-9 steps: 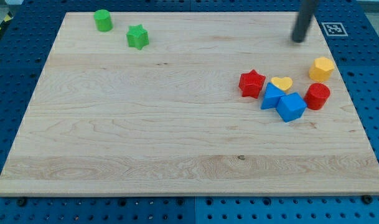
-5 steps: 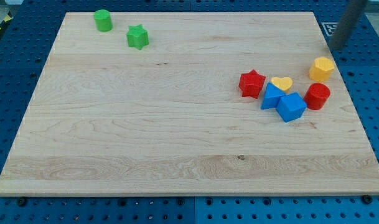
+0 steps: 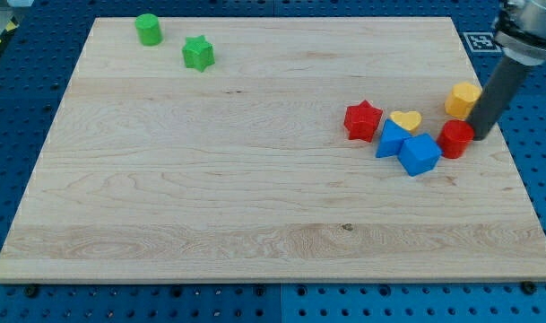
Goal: Place the red circle to the bottom of the yellow hexagon
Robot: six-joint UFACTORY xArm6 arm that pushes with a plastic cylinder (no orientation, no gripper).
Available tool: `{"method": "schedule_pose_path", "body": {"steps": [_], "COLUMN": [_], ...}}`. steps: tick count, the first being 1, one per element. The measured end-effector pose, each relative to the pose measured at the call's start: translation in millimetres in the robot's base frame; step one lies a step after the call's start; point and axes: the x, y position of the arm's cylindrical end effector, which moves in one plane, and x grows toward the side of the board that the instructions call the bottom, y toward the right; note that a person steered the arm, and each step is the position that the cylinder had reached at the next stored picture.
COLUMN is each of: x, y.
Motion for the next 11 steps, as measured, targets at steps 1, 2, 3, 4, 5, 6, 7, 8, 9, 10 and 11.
{"method": "schedule_pose_path", "body": {"steps": [1, 2, 3, 4, 5, 6, 7, 8, 9, 10, 11], "x": [-27.7, -41.1, -32.2, 5.9, 53.8, 32.3, 6.5, 7.4, 25.0, 67.5, 92.0], "y": [-1.9, -8.0, -16.9, -10.1, 15.9, 11.4, -16.8, -50.6, -44.7, -12.5, 5.6]}}
